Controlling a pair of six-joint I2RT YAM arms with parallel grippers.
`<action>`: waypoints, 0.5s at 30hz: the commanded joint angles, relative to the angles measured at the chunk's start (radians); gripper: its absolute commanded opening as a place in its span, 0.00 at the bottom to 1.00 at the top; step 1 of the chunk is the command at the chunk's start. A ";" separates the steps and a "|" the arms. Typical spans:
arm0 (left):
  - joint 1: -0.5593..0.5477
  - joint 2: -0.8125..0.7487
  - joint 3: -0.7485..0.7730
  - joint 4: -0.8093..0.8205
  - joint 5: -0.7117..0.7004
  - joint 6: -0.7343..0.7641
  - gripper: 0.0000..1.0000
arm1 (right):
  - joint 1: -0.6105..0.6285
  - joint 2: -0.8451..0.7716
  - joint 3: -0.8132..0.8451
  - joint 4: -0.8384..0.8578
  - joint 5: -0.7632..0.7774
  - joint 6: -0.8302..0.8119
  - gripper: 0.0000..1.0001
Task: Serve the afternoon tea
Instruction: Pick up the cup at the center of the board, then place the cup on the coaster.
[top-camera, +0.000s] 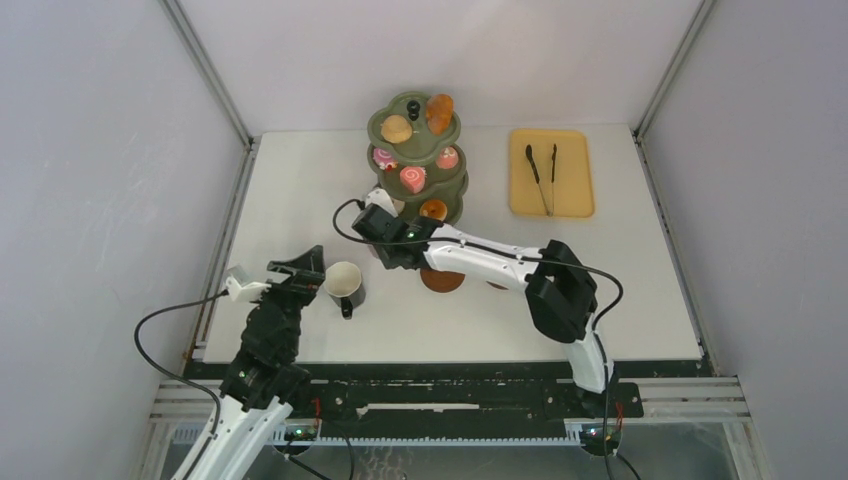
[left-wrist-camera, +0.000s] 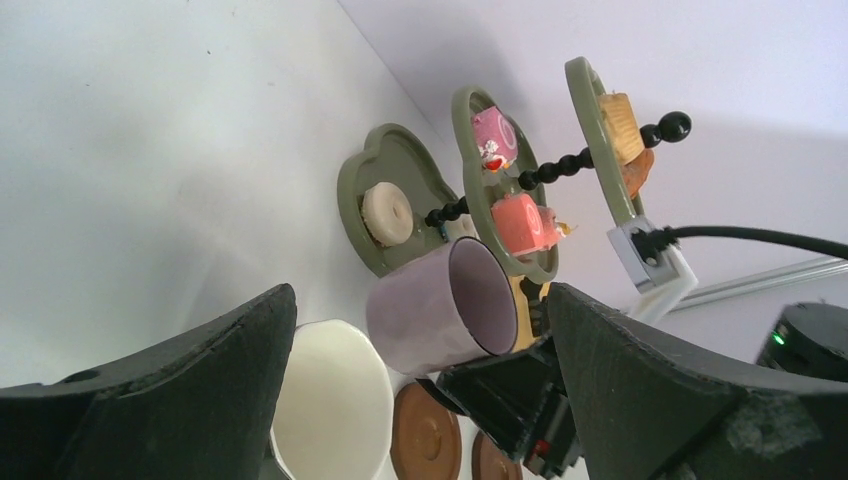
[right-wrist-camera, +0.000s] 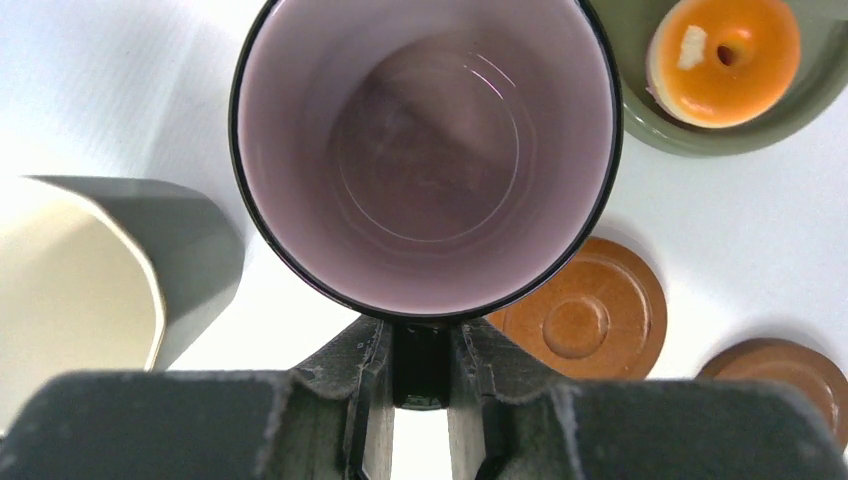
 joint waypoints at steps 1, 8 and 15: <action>0.003 -0.046 0.001 -0.017 0.009 -0.016 1.00 | 0.028 -0.144 -0.040 0.060 0.087 0.041 0.00; 0.003 -0.059 0.040 -0.099 0.012 0.012 1.00 | 0.056 -0.275 -0.186 0.037 0.147 0.133 0.00; 0.003 -0.029 0.054 -0.109 0.035 0.007 1.00 | 0.073 -0.376 -0.311 0.013 0.206 0.206 0.00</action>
